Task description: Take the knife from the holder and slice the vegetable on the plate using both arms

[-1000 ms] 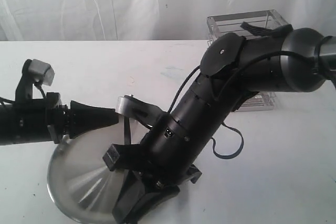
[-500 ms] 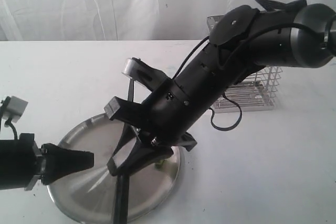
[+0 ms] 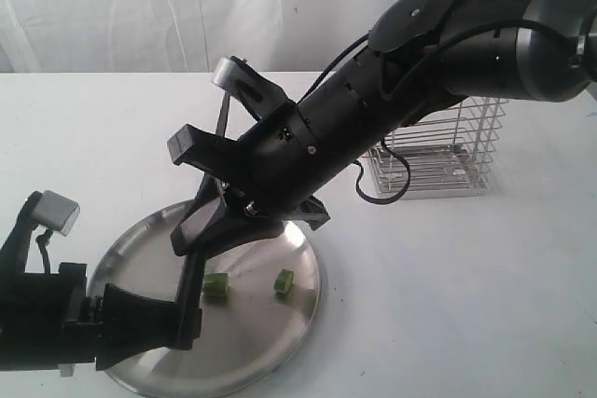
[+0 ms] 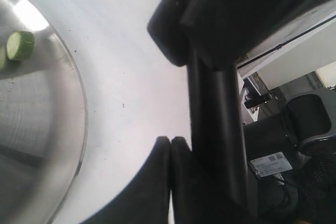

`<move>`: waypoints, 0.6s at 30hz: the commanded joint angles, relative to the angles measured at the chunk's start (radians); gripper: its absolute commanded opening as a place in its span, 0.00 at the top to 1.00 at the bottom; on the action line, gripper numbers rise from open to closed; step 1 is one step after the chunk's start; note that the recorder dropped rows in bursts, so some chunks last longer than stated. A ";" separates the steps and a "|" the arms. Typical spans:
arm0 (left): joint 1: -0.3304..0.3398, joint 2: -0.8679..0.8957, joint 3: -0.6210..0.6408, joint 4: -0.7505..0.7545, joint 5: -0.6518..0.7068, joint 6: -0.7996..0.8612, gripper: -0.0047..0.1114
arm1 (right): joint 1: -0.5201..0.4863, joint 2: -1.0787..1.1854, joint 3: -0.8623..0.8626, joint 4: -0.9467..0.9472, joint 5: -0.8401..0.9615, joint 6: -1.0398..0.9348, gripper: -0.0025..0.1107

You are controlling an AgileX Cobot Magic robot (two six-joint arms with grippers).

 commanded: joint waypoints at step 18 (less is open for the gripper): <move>0.000 -0.008 0.005 -0.023 -0.086 0.045 0.96 | -0.002 0.019 -0.006 -0.021 -0.077 0.002 0.98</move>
